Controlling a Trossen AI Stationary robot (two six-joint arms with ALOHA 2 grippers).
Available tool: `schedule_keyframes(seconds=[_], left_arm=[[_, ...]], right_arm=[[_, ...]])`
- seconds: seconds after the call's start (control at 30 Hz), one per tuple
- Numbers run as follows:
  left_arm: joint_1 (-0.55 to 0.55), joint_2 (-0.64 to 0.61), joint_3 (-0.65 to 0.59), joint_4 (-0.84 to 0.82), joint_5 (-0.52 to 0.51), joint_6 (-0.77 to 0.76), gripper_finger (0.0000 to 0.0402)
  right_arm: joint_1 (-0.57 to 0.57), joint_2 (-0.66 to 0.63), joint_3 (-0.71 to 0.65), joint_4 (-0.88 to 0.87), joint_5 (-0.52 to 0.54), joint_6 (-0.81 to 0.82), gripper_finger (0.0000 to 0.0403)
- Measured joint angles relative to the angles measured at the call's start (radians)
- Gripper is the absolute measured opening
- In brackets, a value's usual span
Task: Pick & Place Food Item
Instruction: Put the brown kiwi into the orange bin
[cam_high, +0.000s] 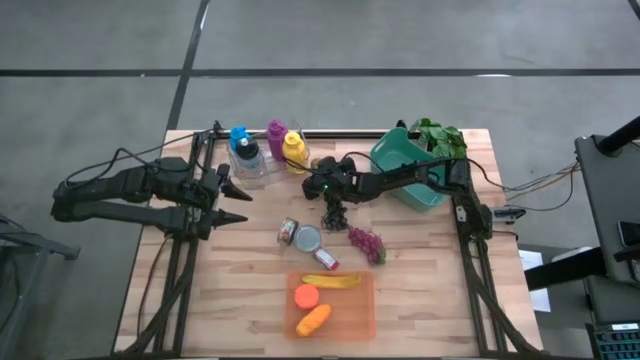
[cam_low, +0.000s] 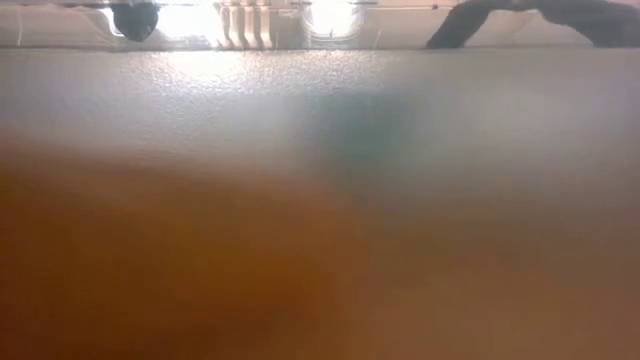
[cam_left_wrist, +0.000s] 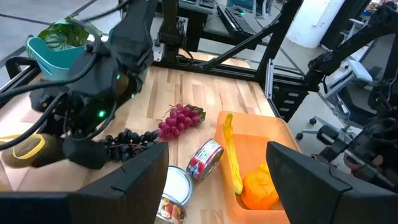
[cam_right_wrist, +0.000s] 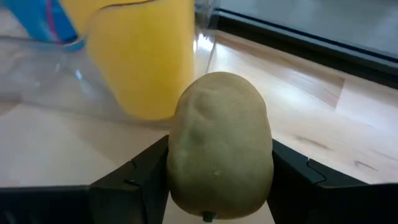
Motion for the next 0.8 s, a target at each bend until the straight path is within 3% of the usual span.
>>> schedule_keyframes(seconds=[0.33,0.53,0.8], left_arm=[[0.000,0.000,0.000,-0.001,0.000,0.000,0.0275],[0.000,0.000,0.000,-0.001,0.000,0.000,0.0275],[0.000,0.000,0.000,-0.006,0.000,0.000,0.0275]], right_arm=[[0.041,-0.180,-0.070,-0.114,-0.022,-0.008,0.0201],[0.064,-0.333,-0.166,-0.104,-0.096,-0.012,0.0201],[0.116,-0.594,-0.308,-0.095,-0.253,-0.163,0.0201]])
